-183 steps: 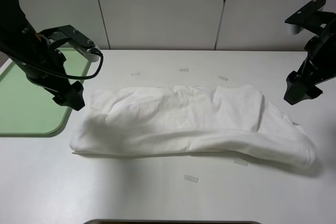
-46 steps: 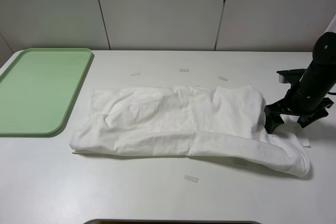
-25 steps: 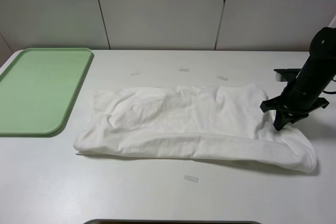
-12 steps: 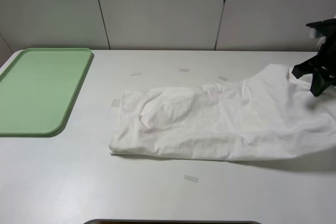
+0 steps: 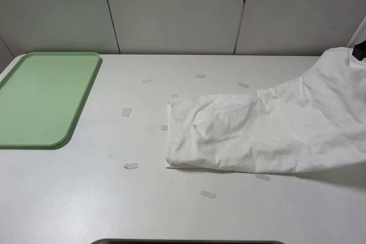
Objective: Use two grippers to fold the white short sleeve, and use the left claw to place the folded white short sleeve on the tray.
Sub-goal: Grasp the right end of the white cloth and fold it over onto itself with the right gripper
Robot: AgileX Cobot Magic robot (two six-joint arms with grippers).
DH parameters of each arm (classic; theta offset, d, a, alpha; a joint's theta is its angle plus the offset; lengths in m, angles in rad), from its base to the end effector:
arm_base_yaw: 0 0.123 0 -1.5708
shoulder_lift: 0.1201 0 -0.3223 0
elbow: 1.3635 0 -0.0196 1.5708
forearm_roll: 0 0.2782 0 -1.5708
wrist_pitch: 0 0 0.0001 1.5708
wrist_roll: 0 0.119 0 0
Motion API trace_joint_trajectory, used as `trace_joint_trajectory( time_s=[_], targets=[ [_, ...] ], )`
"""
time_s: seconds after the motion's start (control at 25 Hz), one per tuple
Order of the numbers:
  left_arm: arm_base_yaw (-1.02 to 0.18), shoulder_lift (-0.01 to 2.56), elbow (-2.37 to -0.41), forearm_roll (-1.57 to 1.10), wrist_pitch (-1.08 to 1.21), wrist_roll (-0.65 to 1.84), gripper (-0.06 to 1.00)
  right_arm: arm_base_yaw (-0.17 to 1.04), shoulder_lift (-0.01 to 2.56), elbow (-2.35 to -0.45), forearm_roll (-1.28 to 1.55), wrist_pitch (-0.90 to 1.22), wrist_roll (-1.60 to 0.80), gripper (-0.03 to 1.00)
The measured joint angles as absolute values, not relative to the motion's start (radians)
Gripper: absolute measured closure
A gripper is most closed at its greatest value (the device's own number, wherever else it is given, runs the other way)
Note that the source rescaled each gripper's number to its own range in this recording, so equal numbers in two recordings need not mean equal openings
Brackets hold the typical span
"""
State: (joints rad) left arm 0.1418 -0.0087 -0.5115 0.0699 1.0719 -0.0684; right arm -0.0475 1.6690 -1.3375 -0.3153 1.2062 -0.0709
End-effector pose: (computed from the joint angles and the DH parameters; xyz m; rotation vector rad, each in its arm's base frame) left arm 0.0021 0.0077 0.2805 -0.2181 2.0241 0.1296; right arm 0.3579 -0.0515 0.2765 -0.1784 2.9995 -0.4659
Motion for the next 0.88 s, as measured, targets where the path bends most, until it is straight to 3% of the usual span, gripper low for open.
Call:
trace_joint_trajectory(
  time_s=[0.4,0.88],
  targets=[
    [0.142,-0.009,-0.511,0.07,1.072,-0.068,-0.03,-0.04,1.668,-1.247,-0.321,1.177,0.073,0.89],
    [0.142,-0.009,-0.511,0.07,1.072,-0.068,-0.03,0.188,1.668,-1.141,-0.366,1.056,0.317,0.89]
  ],
)
